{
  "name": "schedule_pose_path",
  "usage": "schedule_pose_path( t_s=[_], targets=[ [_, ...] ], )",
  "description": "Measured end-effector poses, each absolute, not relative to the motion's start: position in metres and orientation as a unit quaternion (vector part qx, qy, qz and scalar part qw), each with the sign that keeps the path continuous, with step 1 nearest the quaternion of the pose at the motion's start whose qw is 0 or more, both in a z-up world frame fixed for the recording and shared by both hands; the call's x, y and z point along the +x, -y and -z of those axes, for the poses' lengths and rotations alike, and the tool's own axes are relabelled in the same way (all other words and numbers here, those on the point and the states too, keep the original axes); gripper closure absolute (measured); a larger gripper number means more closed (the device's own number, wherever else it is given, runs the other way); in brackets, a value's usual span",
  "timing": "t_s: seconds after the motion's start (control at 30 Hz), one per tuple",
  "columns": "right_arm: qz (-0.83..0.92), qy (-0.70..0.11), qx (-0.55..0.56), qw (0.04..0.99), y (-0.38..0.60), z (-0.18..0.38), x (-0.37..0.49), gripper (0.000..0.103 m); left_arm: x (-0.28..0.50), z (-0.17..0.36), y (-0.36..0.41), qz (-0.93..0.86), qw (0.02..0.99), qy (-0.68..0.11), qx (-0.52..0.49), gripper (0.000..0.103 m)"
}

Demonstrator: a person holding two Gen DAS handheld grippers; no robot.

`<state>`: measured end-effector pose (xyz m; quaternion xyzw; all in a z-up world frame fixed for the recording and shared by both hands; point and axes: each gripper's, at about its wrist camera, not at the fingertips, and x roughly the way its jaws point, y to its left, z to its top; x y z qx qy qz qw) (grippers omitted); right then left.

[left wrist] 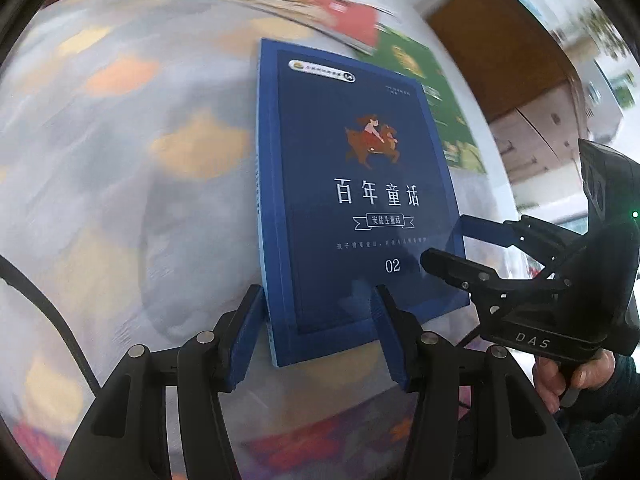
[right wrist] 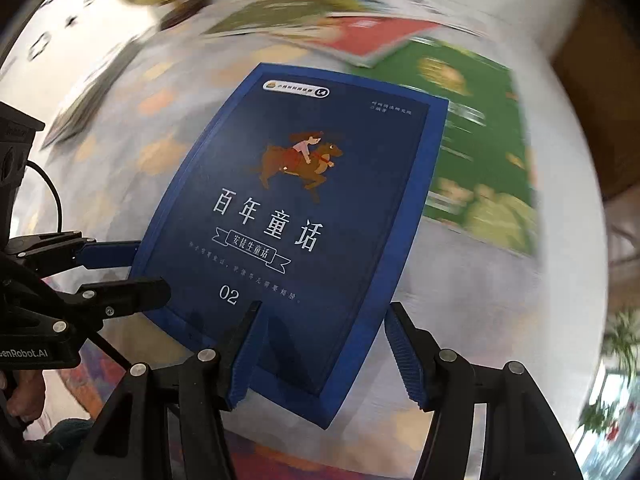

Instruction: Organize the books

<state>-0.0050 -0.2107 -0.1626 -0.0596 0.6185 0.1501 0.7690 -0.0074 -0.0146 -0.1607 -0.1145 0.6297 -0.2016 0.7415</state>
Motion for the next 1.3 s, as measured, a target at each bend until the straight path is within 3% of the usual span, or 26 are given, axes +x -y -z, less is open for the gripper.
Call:
schedule_pose_path(
  t_s=[0.17,0.33,0.57,0.67,0.9,1.03,1.23,1.3],
  targets=[
    [-0.192,-0.578,-0.078,0.789,0.166,0.156,0.015,0.043,0.001,0.161,-0.031,0.137,0.77,-0.603,-0.157,0.052],
    [-0.207,-0.598,-0.015,0.774,0.171,0.164,0.034,0.045,0.001,0.16,-0.048,0.099,0.785,-0.585,-0.18,0.052],
    [-0.218,-0.589,-0.024,0.778,0.167,0.17,-0.01,0.059,0.004,0.163,-0.012,0.079,0.802,-0.585,-0.089,0.052],
    [-0.222,-0.582,-0.03,0.782,0.162,0.171,-0.017,0.059,0.008,0.161,-0.006,0.082,0.802,-0.588,-0.072,0.051],
    [-0.233,-0.58,0.05,0.779,0.188,0.175,-0.01,0.059,0.002,0.127,-0.059,0.211,0.787,-0.49,-0.31,0.051],
    [-0.237,-0.578,0.064,0.778,0.191,0.174,-0.011,0.057,0.017,0.152,-0.048,0.19,0.781,-0.525,-0.281,0.052],
    [-0.236,-0.58,0.056,0.778,0.186,0.172,-0.012,0.052,0.026,0.17,-0.032,0.201,0.764,-0.541,-0.288,0.09],
    [-0.238,-0.592,0.083,0.766,0.191,0.172,-0.008,0.049,0.03,0.163,-0.035,0.222,0.751,-0.531,-0.326,0.09]
  ],
)
